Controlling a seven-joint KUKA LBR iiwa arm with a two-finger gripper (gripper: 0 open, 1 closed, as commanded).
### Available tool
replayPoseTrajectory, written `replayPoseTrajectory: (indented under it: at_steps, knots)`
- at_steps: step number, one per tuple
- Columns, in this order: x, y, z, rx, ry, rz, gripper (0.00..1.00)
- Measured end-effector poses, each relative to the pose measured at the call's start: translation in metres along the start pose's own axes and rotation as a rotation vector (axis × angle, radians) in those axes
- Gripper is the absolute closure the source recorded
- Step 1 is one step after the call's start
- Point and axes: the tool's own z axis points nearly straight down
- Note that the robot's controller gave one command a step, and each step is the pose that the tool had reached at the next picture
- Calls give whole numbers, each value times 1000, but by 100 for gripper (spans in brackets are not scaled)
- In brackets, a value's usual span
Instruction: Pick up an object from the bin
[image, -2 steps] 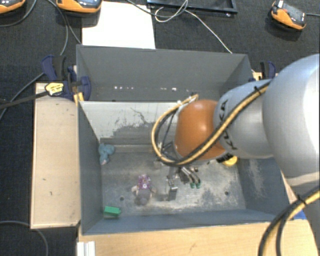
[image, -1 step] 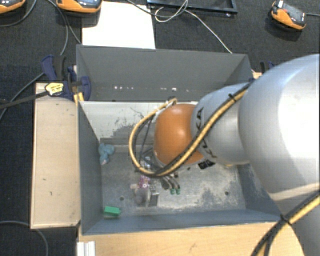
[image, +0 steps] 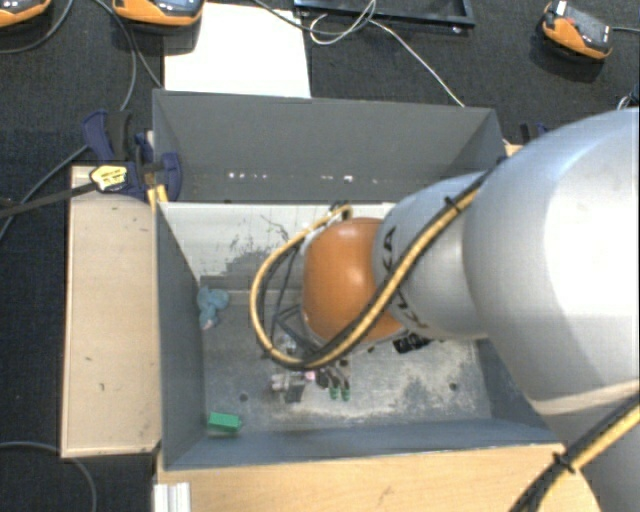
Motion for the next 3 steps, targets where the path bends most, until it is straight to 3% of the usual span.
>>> replayPoseTrajectory:
  at_steps: [1, 2, 3]
  knots:
    - [0, 0, 0, 0, 0, 1, 100]
    - [15, 17, -95, -1, 0, -22, 100]
    - [6, 4, -90, 0, 0, -1, 100]
